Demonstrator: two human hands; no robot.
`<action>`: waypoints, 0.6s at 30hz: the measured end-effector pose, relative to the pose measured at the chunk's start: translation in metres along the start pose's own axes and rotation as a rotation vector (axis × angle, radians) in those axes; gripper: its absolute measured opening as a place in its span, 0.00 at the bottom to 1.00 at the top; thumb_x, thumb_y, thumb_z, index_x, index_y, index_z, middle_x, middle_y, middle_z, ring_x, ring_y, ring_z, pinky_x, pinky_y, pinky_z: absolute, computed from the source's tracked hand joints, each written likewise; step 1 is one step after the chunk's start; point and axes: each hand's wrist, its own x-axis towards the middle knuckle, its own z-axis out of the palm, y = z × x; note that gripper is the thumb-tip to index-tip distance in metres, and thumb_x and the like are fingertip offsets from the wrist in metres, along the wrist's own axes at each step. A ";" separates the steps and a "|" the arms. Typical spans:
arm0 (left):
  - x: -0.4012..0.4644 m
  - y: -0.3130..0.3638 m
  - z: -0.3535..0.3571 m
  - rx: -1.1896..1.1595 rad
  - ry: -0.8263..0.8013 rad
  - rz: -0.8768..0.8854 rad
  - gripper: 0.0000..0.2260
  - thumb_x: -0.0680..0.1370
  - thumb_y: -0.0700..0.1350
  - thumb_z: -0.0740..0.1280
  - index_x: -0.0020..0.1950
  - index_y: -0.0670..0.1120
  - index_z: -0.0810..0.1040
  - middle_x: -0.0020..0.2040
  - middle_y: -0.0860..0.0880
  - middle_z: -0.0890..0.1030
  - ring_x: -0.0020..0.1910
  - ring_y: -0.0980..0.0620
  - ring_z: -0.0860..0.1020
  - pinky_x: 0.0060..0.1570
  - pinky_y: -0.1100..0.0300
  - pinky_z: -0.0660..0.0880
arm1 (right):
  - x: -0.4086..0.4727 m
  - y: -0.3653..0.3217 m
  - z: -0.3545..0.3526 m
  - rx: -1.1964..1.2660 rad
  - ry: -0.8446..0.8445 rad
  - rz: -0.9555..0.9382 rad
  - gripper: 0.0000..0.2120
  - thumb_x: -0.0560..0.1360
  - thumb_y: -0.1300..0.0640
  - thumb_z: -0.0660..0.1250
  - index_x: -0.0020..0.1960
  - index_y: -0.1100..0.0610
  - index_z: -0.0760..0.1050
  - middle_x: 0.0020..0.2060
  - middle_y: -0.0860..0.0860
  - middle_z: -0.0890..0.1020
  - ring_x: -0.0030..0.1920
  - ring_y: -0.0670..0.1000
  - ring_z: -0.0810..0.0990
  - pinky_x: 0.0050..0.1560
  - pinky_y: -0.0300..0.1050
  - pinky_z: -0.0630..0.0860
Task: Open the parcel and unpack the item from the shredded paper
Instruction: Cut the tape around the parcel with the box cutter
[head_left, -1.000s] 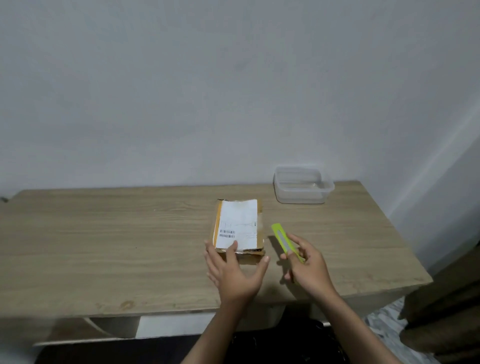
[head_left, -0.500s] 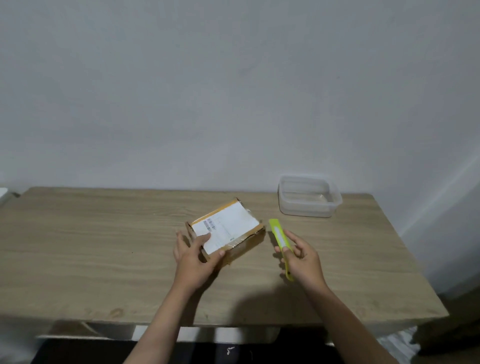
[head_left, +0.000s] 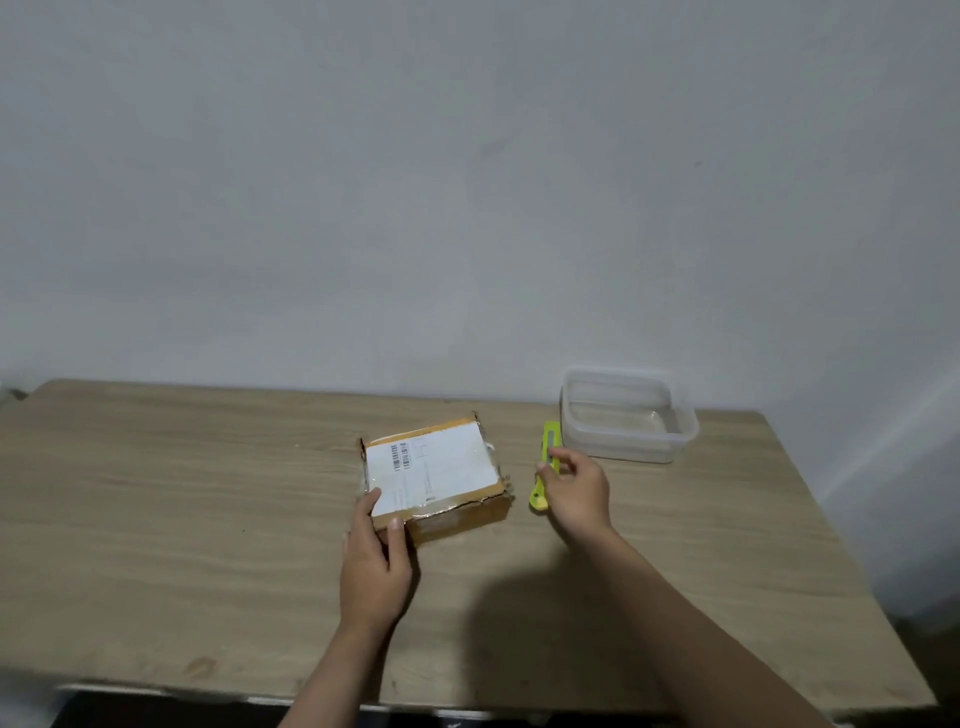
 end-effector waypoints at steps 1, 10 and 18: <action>0.001 -0.001 0.001 0.006 0.003 0.019 0.23 0.74 0.61 0.51 0.67 0.55 0.62 0.64 0.46 0.75 0.58 0.43 0.74 0.55 0.48 0.72 | 0.007 0.001 0.003 -0.041 -0.020 -0.001 0.13 0.72 0.58 0.71 0.56 0.57 0.78 0.52 0.56 0.82 0.50 0.54 0.80 0.56 0.50 0.77; 0.006 -0.005 0.000 0.007 0.017 0.046 0.24 0.74 0.61 0.52 0.68 0.54 0.63 0.62 0.45 0.76 0.57 0.43 0.76 0.53 0.50 0.74 | 0.028 0.014 0.018 -0.473 -0.154 -0.191 0.22 0.72 0.56 0.67 0.66 0.58 0.72 0.60 0.56 0.77 0.63 0.59 0.71 0.65 0.48 0.66; 0.009 -0.012 0.002 0.007 0.007 0.026 0.22 0.74 0.62 0.52 0.67 0.59 0.62 0.59 0.43 0.78 0.54 0.42 0.77 0.52 0.48 0.74 | 0.012 0.016 0.013 -0.433 -0.051 -0.256 0.18 0.70 0.62 0.68 0.60 0.60 0.76 0.56 0.56 0.78 0.58 0.55 0.74 0.61 0.43 0.68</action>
